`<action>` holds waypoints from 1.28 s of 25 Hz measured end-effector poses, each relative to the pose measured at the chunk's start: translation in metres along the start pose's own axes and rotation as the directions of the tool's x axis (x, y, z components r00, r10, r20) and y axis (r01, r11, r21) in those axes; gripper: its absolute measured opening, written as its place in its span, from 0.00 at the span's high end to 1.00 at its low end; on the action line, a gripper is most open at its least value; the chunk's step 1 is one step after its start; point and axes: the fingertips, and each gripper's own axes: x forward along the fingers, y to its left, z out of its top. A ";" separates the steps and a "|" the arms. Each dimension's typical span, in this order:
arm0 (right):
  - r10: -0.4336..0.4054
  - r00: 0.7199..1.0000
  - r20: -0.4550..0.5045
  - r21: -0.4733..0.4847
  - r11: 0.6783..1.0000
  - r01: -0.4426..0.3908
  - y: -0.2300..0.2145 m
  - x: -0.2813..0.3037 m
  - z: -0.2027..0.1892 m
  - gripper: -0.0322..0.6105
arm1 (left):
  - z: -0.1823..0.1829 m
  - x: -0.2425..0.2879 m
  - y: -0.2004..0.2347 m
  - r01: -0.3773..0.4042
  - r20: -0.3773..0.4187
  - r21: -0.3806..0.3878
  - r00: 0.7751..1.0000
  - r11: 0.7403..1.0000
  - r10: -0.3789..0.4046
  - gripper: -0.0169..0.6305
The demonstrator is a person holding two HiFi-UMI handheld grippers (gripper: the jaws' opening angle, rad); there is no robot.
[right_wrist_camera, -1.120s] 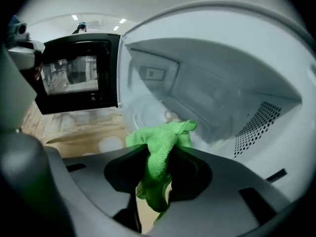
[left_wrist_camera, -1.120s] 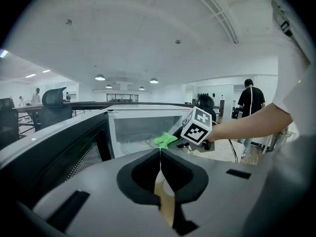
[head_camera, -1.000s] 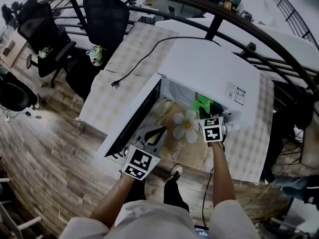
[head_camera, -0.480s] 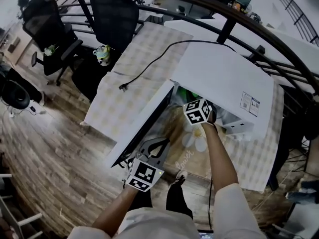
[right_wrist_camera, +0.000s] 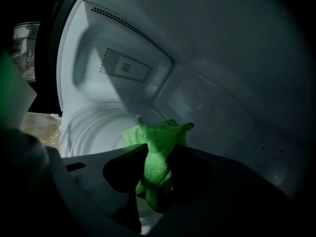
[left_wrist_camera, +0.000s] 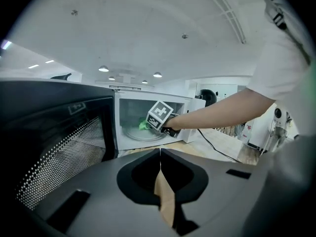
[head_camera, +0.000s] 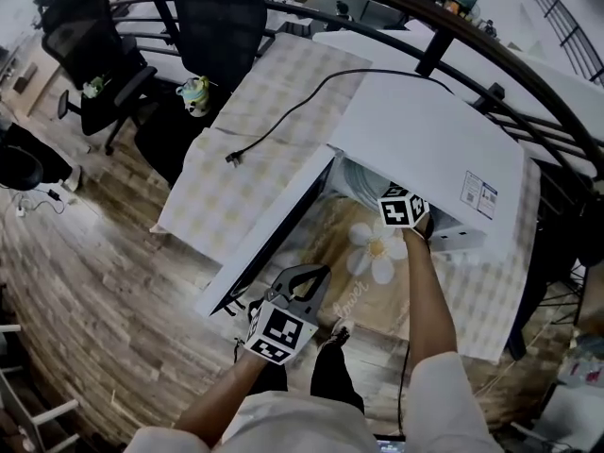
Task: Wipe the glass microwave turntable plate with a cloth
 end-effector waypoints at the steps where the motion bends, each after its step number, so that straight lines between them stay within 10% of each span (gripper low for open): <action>1: -0.012 1.000 -0.018 0.016 1.000 0.012 -0.005 -0.002 -0.008 0.74 | 0.000 0.000 0.000 0.001 0.001 0.000 1.000 1.000 -0.001 0.94; 9: 0.000 1.000 -0.006 -0.024 1.000 0.000 0.006 -0.016 -0.008 0.74 | 0.002 -0.013 -0.001 0.002 0.019 0.011 1.000 1.000 -0.002 0.94; 18: 0.259 0.956 0.140 -0.140 0.961 -0.240 0.093 -0.034 0.047 0.74 | -0.018 -0.033 -0.002 -0.016 0.005 -0.008 1.000 1.000 0.016 0.94; 32: 0.101 0.994 -0.041 0.040 0.994 -0.100 0.020 -0.051 -0.035 0.74 | -0.017 -0.033 -0.009 0.029 0.016 0.018 0.999 0.999 -0.029 0.94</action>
